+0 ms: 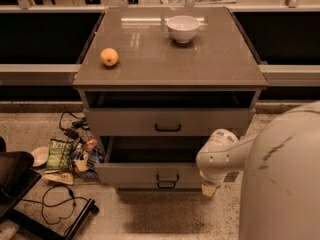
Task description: Open middle drawer
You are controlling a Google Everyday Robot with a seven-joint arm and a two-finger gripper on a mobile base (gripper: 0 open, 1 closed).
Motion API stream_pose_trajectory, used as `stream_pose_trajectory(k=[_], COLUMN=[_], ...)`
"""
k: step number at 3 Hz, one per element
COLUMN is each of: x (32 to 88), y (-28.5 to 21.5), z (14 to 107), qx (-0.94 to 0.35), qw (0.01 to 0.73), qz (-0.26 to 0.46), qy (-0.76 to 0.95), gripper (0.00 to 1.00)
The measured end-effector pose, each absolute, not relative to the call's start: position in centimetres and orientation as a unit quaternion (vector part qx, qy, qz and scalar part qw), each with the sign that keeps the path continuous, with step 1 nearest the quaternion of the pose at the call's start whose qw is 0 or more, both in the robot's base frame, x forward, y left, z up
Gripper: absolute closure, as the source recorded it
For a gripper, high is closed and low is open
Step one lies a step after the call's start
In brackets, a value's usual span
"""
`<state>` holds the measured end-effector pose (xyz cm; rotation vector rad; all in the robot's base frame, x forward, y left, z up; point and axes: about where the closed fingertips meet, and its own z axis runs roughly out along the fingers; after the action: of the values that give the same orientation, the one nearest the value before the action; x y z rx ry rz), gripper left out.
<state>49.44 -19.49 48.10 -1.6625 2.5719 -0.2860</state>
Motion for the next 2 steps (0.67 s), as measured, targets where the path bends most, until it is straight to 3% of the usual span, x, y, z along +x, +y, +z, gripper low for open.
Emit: stream_pose_trajectory(k=[2], x=[55.4], y=[-18.5], z=[47.6], qx=[-0.601], qw=[0.110], qz=[-0.070], qy=[0.789], gripper=[0.00])
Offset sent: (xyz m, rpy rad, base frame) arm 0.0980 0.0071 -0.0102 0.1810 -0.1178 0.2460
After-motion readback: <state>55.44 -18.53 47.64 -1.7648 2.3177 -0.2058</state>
